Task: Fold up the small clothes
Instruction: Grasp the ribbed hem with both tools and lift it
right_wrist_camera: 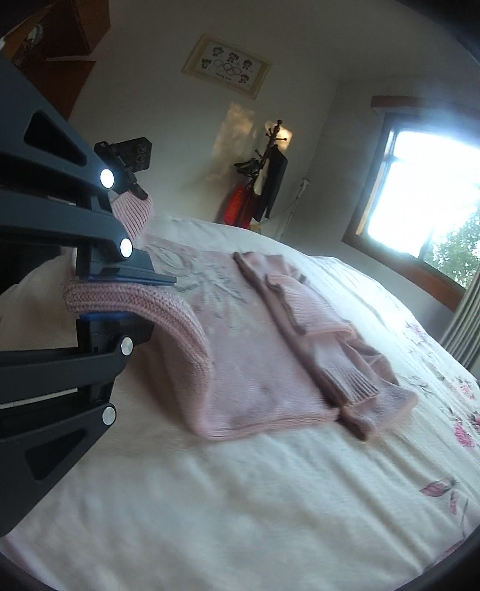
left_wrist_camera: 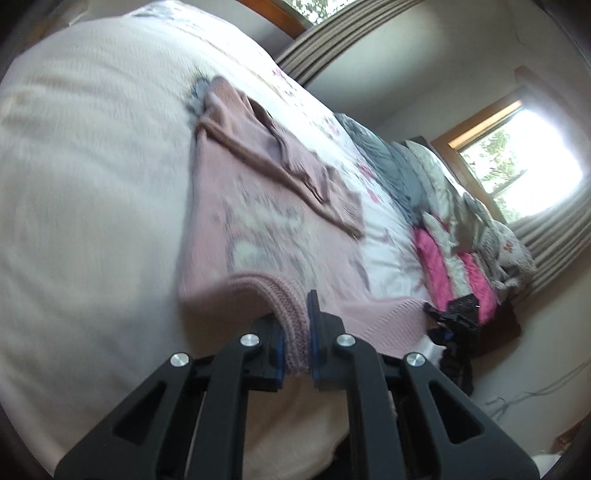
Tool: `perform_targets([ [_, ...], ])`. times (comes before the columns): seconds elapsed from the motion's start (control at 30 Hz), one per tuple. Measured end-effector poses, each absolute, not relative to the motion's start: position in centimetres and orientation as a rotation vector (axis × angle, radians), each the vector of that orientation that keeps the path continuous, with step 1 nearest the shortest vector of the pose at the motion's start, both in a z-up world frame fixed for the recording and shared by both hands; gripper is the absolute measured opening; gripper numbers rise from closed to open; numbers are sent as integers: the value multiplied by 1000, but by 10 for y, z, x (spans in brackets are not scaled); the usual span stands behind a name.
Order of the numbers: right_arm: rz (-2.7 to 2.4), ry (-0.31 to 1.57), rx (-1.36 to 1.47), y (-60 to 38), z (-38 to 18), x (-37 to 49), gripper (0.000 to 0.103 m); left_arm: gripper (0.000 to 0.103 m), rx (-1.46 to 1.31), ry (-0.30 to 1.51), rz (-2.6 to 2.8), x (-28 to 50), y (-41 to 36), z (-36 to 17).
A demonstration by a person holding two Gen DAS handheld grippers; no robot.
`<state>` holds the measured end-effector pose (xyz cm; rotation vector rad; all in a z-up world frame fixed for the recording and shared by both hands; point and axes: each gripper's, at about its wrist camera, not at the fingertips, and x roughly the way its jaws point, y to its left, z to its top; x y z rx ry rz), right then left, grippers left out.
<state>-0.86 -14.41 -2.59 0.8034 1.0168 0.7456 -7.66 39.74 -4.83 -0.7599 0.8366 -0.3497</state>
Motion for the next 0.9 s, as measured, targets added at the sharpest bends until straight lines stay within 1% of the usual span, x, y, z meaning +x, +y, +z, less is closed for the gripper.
perform_targets([
  [0.1, 724, 1031, 835, -146, -30, 21, 11, 8, -795, 840, -323, -51, 407, -56],
  [0.37, 671, 1099, 893, -139, -63, 86, 11, 8, -867, 882, -238, -3, 433, -91],
  [0.57, 635, 1142, 925, -136, -89, 114, 11, 9, -884, 910, -227, 22, 440, -106],
  [0.63, 619, 1159, 936, -136, -99, 121, 11, 9, -884, 923, -226, 28, 439, -109],
  [0.67, 613, 1168, 930, -135, -102, 123, 11, 12, -892, 931, -227, 31, 441, -111],
  [0.8, 594, 1189, 941, -138, -109, 129, 22, 13, -943, 938, -249, 38, 447, -114],
  [0.83, 586, 1180, 947, -141, -109, 129, 28, 13, -954, 939, -258, 39, 449, -113],
  [0.87, 578, 1174, 942, -143, -108, 130, 34, 15, -963, 933, -260, 38, 452, -111],
  [0.9, 567, 1166, 930, -145, -106, 129, 41, 21, -973, 913, -261, 36, 455, -108],
])
